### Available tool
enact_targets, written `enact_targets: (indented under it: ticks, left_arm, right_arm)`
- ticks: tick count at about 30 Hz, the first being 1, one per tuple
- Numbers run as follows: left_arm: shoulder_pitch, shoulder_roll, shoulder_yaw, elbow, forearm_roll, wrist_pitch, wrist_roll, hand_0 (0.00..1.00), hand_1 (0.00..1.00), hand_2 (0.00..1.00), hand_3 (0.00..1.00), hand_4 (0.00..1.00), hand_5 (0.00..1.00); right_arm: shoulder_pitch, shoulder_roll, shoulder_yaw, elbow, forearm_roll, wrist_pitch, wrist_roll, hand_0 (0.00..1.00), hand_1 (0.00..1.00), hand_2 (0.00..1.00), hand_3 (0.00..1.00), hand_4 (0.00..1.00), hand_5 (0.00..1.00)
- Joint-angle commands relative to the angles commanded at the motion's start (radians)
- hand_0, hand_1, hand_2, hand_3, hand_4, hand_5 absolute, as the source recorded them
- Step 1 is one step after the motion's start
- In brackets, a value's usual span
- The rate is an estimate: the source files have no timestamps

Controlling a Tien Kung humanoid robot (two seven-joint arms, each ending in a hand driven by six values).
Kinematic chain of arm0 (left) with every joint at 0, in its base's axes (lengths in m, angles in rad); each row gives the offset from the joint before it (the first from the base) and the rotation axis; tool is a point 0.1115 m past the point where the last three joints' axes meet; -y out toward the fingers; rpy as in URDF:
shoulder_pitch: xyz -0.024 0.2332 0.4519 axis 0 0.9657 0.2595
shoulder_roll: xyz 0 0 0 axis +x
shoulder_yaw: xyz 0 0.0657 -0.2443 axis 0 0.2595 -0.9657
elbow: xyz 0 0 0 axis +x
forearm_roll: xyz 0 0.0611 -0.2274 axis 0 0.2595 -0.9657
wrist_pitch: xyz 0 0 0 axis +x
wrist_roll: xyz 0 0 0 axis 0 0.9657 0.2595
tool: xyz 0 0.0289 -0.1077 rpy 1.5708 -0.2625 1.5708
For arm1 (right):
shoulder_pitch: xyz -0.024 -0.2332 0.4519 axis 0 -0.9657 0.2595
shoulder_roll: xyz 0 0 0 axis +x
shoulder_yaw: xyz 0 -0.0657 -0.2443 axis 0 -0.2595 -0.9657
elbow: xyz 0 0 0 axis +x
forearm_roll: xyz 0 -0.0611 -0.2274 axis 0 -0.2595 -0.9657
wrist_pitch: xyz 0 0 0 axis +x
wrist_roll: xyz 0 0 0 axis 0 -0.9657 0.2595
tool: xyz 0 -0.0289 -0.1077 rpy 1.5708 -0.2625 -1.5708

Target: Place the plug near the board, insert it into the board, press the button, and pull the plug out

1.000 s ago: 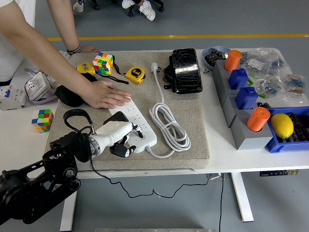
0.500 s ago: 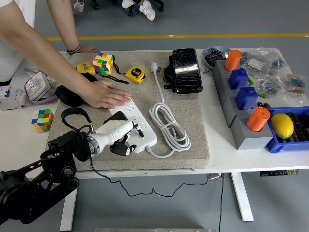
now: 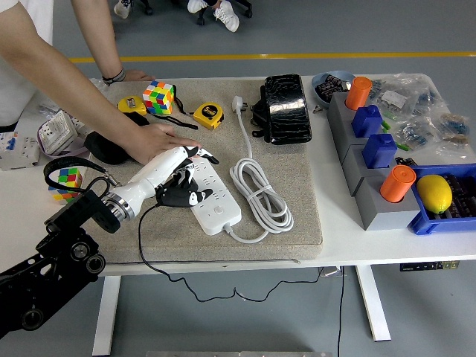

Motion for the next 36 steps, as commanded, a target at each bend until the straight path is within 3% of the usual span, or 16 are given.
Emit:
enact_targets:
  ticks: [1,2,7,8,13,14,25,26,31,32,36]
  left_arm:
    - [0.0,-0.001,0.0,0.013,0.003,0.018,-0.007,0.146,0.077,0.2,0.596,0.791,0.057]
    - [0.0,-0.002,0.001,0.026,0.004,0.033,-0.011,0.285,0.327,0.467,0.568,0.912,0.21]
    - [0.0,-0.006,0.003,0.07,0.028,0.076,-0.019,0.285,0.327,0.467,0.568,0.912,0.21]
    - [0.0,-0.007,0.004,0.08,0.04,0.089,-0.015,0.459,0.556,0.568,0.6,0.998,0.359]
    - [-0.005,-0.014,0.004,0.12,0.116,0.106,0.035,0.459,0.556,0.568,0.6,0.998,0.359]
    - [-0.006,-0.015,0.005,0.13,0.13,0.109,0.041,0.565,0.65,0.646,0.681,0.998,0.535]
    - [-0.016,-0.033,0.015,0.211,0.195,0.108,0.079,0.587,0.676,0.663,0.694,0.998,0.548]
    - [-0.017,-0.035,0.017,0.216,0.197,0.11,0.082,0.506,0.605,0.599,0.691,0.998,0.519]
    - [-0.024,-0.042,0.024,0.233,0.209,0.111,0.088,0.506,0.605,0.599,0.691,0.998,0.519]
    - [-0.025,-0.044,0.025,0.236,0.211,0.111,0.087,0.316,0.452,0.516,0.581,0.998,0.16]
    - [-0.027,-0.049,0.029,0.243,0.223,0.113,0.086,0.316,0.452,0.516,0.581,0.998,0.16]
  right_arm:
    - [0.0,0.0,-0.001,0.0,0.0,0.0,0.0,0.488,0.546,0.538,0.507,0.831,0.358]
    - [0.001,0.0,-0.001,0.0,0.0,0.0,0.0,0.484,0.545,0.538,0.507,0.831,0.358]
    - [0.002,-0.002,-0.001,0.001,-0.001,0.0,0.0,0.484,0.545,0.538,0.507,0.831,0.358]
    - [0.001,-0.003,-0.003,0.001,0.0,0.0,0.0,0.485,0.545,0.538,0.507,0.831,0.357]
    - [0.001,-0.004,-0.007,0.001,0.001,0.001,0.0,0.485,0.545,0.538,0.507,0.831,0.357]
    - [0.001,-0.004,-0.007,0.001,0.001,0.001,0.0,0.489,0.544,0.538,0.507,0.831,0.357]
    - [-0.001,-0.003,-0.005,0.002,-0.001,0.001,0.0,0.49,0.545,0.538,0.506,0.831,0.357]
    - [-0.002,-0.003,-0.003,0.002,-0.001,0.001,0.0,0.49,0.545,0.538,0.507,0.831,0.356]
    - [-0.003,-0.002,0.001,0.002,-0.002,0.0,0.0,0.49,0.545,0.538,0.507,0.831,0.356]
    - [-0.003,-0.002,0.002,0.002,-0.003,0.0,0.0,0.491,0.544,0.538,0.506,0.83,0.356]
    - [-0.003,0.0,0.006,0.003,-0.005,0.0,0.0,0.491,0.544,0.538,0.506,0.83,0.356]
